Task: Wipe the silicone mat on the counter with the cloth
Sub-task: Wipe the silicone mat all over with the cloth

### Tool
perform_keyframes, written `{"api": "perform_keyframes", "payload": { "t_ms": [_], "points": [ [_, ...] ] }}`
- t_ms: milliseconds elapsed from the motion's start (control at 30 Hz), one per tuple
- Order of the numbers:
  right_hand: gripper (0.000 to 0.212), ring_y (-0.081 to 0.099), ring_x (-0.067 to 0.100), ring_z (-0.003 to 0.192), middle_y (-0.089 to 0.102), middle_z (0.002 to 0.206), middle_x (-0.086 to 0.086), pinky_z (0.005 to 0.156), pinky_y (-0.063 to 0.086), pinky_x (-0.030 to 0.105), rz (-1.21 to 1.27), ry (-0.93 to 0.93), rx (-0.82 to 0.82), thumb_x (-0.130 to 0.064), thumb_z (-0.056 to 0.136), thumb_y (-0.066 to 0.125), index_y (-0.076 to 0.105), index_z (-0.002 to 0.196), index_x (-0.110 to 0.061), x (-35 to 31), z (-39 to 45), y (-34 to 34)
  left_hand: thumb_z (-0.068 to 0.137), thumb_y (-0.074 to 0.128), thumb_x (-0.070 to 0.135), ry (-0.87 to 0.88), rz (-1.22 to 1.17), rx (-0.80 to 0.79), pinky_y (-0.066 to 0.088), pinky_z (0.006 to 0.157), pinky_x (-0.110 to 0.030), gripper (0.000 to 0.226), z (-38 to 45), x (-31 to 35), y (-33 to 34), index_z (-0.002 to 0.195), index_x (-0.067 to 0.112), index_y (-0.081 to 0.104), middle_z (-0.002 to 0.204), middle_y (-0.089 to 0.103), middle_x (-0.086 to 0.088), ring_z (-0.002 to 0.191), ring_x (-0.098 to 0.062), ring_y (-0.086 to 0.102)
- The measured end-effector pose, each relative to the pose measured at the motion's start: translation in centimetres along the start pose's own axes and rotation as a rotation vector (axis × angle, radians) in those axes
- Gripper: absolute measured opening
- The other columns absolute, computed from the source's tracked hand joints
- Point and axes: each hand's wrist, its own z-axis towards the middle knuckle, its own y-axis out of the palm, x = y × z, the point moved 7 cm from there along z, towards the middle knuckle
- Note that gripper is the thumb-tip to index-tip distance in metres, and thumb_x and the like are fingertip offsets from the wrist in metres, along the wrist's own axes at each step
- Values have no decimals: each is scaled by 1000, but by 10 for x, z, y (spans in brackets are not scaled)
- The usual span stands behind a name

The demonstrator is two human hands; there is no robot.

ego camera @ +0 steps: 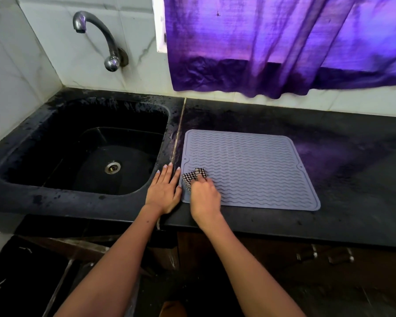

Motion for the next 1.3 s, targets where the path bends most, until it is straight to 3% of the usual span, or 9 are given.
{"api": "perform_keyframes", "payload": {
  "t_ms": [200,400,567,733,900,1033,1100,1167,1300],
  "points": [
    [47,12,40,143,16,156,18,115,18,51,-125,-37,-119,-9,100,29,24,146,0,-8,-15,31,86,5,44,-6,-4,-11,-6,120,-36,70,-1,2,-1,151,19,1,160,-6,-10,148,-22,-6],
    [45,16,41,141,21,154,20,112,26,52,-130,-86,-135,-8,98,35,32,142,1,-8,-14,27,101,20,32,-85,-29,3,-6,121,-39,56,-6,10,-1,151,18,-1,160,-8,-9,148,-22,-8],
    [45,29,33,138,19,155,16,105,37,44,88,-60,-132,-3,92,50,48,135,-16,15,-8,7,101,19,29,-176,-80,46,-4,121,-40,53,-14,17,-2,151,18,4,160,-3,-9,148,-22,-5],
    [66,33,34,136,31,149,20,104,37,45,79,-69,6,0,91,50,21,148,-10,36,-9,-2,101,20,31,-215,-89,70,-3,121,-41,54,-15,18,0,151,19,7,160,0,-8,148,-23,-3],
    [56,13,35,144,12,155,23,114,23,44,-66,-145,-61,-4,96,41,21,148,-8,40,-14,22,100,20,31,-227,-76,88,-2,121,-41,54,-16,18,-1,151,19,10,160,3,-8,148,-23,-1],
    [54,11,36,144,9,156,23,116,17,44,-85,-166,-76,-6,97,37,20,148,-9,41,-14,28,100,19,31,-226,-77,86,-2,121,-40,53,-17,19,-1,151,19,9,160,2,-8,148,-22,-2],
    [54,15,35,144,12,156,21,114,22,44,-68,-176,-93,-6,96,40,23,148,-12,43,-13,26,100,19,32,-224,-78,89,-3,121,-40,53,-17,19,-2,151,19,10,160,2,-8,148,-22,-2],
    [53,32,34,136,28,150,19,108,32,42,6,-170,-101,-4,93,46,36,143,-15,47,-6,16,101,20,31,-223,-79,95,-2,121,-39,53,-18,19,-3,151,19,10,160,3,-8,148,-22,-1],
    [53,60,25,102,57,129,11,89,46,28,318,-27,-184,3,85,52,55,132,-20,75,13,-13,101,21,30,-221,-88,95,-1,121,-40,53,-19,20,-4,151,19,12,160,3,-8,148,-22,-1]
  ]
}}
